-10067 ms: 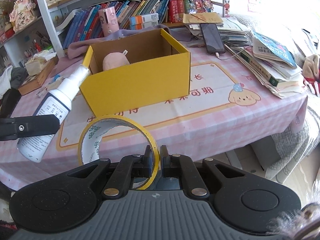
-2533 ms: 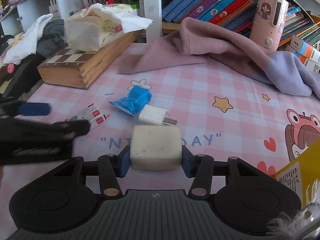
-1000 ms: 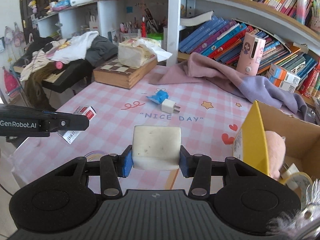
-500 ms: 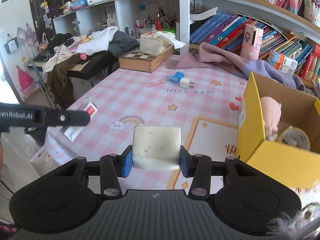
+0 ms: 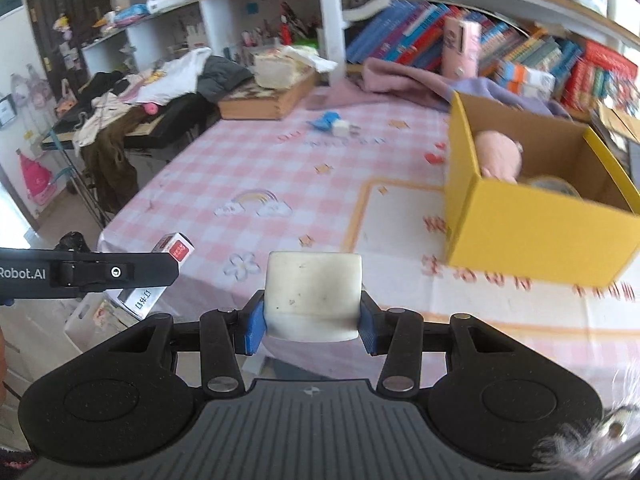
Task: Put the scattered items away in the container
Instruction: 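Carry the card box with left tool while right tool carries soap bar toward yellow box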
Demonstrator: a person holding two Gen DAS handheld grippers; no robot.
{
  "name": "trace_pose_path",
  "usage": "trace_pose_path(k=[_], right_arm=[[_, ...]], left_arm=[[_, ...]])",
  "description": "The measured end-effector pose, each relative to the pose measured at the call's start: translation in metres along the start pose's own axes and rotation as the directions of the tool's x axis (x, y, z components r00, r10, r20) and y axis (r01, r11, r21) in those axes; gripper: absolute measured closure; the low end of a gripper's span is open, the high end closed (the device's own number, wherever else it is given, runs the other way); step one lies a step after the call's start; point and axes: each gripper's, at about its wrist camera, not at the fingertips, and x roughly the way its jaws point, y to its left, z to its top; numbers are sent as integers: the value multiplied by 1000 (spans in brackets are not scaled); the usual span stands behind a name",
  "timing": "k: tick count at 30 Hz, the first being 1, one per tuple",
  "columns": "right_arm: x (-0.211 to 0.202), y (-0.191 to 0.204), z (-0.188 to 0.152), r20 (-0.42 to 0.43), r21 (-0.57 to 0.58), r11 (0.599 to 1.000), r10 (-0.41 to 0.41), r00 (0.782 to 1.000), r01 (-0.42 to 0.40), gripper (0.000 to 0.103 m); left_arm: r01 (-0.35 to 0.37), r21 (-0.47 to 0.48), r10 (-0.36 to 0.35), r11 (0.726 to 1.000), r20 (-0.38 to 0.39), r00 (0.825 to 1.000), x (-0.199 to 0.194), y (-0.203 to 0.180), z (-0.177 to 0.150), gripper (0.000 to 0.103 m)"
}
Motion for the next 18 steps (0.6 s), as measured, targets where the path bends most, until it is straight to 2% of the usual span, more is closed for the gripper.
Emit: trace_pose_path(k=[12, 18], right_arm=[[-31, -36, -32, -31, 98, 988, -120, 992, 123, 60], [-47, -55, -47, -51, 153, 970, -183, 982, 189, 60]], left_arm=[[104, 56, -99, 993, -89, 991, 25, -35, -12, 75], [159, 94, -145, 983, -146, 979, 43, -56, -15, 75]])
